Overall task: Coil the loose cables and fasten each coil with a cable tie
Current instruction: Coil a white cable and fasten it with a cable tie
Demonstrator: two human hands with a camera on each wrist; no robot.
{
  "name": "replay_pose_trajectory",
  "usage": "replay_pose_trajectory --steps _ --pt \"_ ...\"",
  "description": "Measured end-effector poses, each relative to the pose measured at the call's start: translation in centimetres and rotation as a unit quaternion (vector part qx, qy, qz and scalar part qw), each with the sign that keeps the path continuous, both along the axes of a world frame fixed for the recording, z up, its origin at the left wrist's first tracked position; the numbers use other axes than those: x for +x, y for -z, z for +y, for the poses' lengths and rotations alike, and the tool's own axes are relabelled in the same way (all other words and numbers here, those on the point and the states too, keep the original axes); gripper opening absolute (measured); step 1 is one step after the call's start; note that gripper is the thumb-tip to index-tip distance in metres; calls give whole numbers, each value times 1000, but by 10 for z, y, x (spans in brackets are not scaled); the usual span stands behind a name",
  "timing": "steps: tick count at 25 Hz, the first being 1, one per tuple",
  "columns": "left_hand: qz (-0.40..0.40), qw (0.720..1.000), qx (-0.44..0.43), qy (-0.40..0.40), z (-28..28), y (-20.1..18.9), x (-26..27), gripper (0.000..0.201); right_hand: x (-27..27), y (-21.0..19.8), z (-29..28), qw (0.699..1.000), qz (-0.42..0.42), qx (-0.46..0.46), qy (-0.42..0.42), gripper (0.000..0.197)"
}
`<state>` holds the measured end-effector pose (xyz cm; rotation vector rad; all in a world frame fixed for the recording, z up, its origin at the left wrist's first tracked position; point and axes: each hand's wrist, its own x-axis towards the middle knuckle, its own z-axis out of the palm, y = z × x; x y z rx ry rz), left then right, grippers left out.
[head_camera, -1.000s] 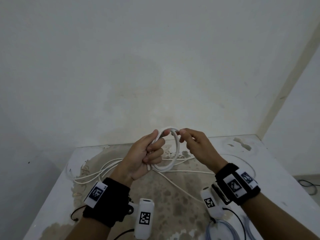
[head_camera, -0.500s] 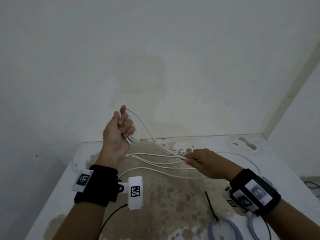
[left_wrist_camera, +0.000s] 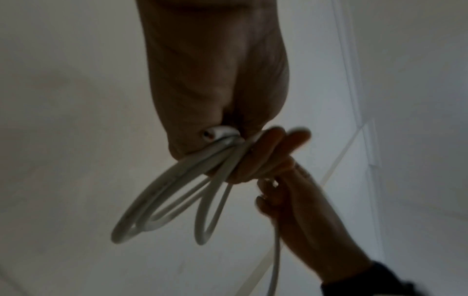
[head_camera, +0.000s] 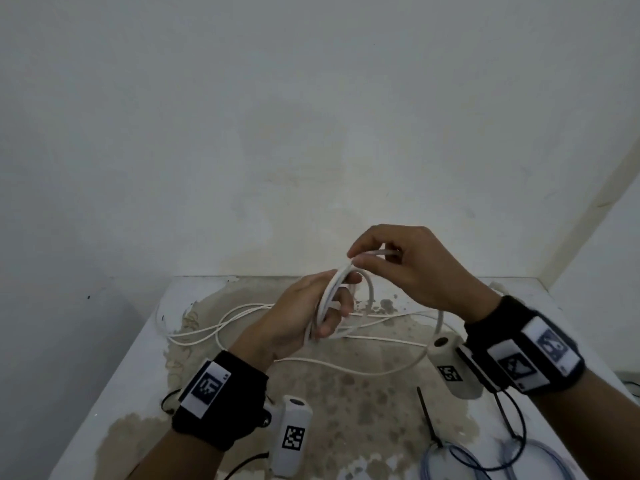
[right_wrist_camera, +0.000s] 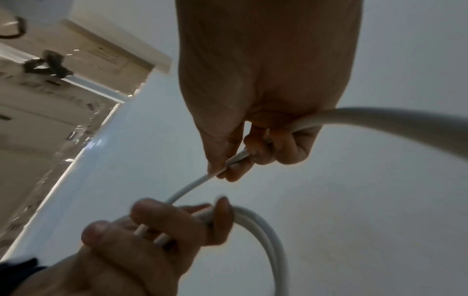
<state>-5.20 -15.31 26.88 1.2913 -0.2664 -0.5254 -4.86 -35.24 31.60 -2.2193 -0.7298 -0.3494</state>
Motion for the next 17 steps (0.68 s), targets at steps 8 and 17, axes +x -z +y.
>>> replay_pose_trajectory --steps 8,17 --pt "111 966 -232 38 -1 -3 5 27 12 78 -5 982 95 143 77 28" --pt "157 948 -275 2 -6 3 15 33 1 93 26 892 272 359 43 19"
